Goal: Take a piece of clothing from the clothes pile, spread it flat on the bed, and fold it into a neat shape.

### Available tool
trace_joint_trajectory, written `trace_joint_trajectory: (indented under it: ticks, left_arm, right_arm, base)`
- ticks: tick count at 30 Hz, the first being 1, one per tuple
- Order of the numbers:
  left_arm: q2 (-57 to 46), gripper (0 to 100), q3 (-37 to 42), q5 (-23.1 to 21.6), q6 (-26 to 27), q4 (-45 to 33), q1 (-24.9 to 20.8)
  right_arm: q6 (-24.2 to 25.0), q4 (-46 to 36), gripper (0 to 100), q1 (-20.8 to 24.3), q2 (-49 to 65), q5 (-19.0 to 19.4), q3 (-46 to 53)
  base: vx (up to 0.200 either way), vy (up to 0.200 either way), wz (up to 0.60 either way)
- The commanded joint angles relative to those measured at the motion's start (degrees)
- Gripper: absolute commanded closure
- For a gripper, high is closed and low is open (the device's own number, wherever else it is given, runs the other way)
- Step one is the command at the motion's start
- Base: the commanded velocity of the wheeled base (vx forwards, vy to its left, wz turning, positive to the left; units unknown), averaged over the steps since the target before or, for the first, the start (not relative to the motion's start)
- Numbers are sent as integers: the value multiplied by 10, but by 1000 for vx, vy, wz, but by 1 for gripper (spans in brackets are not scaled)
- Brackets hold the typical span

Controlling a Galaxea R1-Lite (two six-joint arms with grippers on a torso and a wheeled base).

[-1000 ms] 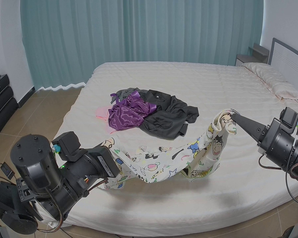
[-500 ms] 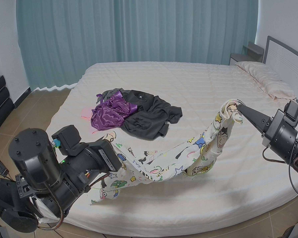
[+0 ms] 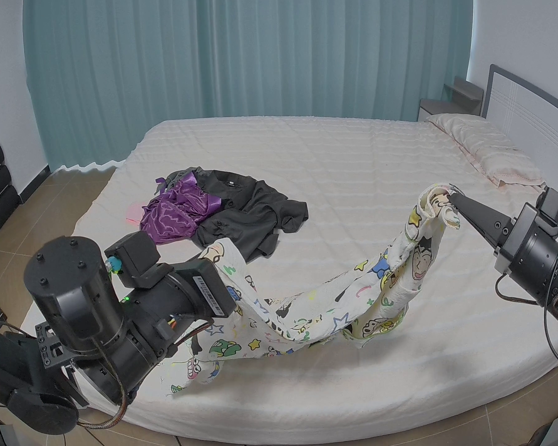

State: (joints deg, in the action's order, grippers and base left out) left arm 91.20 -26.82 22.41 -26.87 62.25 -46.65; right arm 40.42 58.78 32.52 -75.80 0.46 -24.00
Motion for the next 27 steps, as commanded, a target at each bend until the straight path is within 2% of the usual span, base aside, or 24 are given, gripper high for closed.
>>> trace_joint_trajectory:
  ticks: [1, 11, 21, 27]
  left_arm:
    - [5, 100, -20, 0, 1, 1, 0]
    - [15, 100, -36, 1, 24, 1, 0]
    - [21, 100, -44, 2, 24, 1, -2]
    - [23, 100, -51, 3, 24, 2, -2]
  right_arm:
    - [0, 1, 100, -6, 2, 0, -3]
    - [-2, 0, 100, -32, 21, 1, -3]
    - [1, 0, 100, -44, 29, 1, 5]
    - [0, 1, 100, -67, 29, 5, 9]
  base:
    - [0, -200, 0]
    - [0, -200, 0]
    - [0, -200, 0]
    - [0, -200, 0]
